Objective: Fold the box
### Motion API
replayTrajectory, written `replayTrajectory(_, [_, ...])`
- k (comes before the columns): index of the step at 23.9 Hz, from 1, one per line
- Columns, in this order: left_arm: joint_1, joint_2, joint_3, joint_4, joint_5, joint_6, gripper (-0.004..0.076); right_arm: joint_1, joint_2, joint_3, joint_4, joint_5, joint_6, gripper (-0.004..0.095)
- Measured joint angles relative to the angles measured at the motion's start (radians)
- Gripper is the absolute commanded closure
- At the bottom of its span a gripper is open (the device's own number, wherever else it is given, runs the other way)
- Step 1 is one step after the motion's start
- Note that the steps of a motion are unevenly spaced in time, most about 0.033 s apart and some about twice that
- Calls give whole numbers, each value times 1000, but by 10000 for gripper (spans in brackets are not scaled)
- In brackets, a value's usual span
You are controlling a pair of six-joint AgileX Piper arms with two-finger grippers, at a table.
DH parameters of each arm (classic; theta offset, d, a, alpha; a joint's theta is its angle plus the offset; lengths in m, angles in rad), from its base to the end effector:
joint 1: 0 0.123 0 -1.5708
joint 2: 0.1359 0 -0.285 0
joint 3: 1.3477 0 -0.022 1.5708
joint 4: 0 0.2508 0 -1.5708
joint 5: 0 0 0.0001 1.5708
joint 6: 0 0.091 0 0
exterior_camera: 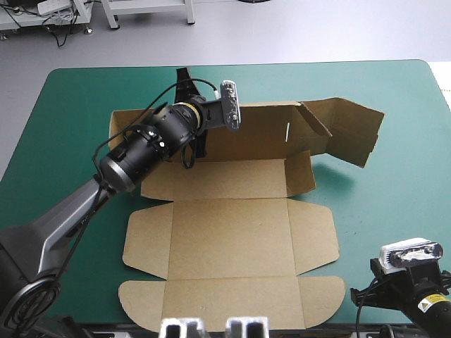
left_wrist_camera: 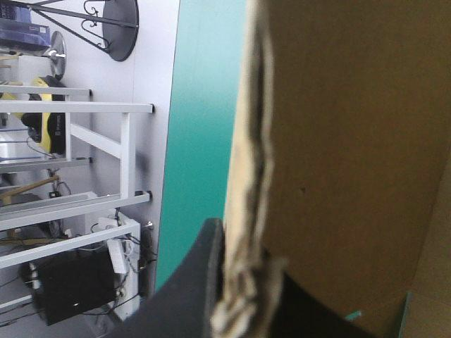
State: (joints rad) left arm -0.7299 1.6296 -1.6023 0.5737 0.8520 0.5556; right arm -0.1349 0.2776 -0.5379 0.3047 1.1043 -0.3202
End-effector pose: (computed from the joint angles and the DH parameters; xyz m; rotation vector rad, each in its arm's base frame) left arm 0.2986 -0.2172 0.3857 1.5409 1.6689 0.5984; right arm 0.0351 0.0199 0.2846 -0.1884 2.2723 0.1490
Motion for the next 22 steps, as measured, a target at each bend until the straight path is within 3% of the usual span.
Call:
replayTrajectory(5, [-120, -44, 191, 346, -69, -317, 734, 0, 8, -161, 23, 9, 46, 931])
replayTrajectory(7, [-160, -52, 287, 524, -84, -507, 734, 0, 60, -282, 69, 32, 58, 931])
replayTrajectory(11, [-193, -55, 426, 731, -81, -741, 734, 0, 243, -522, 128, 49, 60, 931])
replayTrajectory(22, [-239, -69, 513, 849, -49, -926, 734, 0, 777, -1015, 175, 57, -8, 932])
